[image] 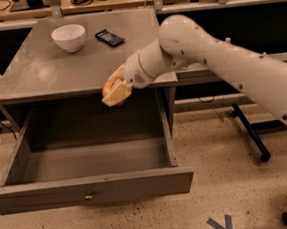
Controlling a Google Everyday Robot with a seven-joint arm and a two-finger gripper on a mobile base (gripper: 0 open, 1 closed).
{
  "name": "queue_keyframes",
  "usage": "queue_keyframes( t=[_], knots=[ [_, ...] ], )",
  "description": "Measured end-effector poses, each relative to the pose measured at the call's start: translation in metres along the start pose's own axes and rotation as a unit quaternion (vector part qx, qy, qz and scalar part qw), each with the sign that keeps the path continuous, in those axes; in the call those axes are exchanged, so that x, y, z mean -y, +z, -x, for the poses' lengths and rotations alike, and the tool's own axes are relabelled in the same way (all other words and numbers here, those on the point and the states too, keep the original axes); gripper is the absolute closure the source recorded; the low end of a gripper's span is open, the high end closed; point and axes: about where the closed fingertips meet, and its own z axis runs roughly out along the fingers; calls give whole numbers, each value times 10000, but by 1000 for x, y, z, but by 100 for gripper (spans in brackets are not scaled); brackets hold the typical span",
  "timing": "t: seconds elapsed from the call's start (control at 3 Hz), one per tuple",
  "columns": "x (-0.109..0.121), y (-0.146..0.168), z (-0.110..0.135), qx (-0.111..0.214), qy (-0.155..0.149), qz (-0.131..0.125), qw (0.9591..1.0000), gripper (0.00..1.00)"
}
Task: Place apple into top drawer
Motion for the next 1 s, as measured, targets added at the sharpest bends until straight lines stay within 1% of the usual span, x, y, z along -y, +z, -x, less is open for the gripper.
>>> queue_keyframes(
  t=[0.33,0.67,1.0],
  knots=[
    [-21,22,3,333,98,183,9992,100],
    [-21,22,3,333,98,183,9992,100],
    [-47,7,7,504,124,252,9983,100]
  ],
)
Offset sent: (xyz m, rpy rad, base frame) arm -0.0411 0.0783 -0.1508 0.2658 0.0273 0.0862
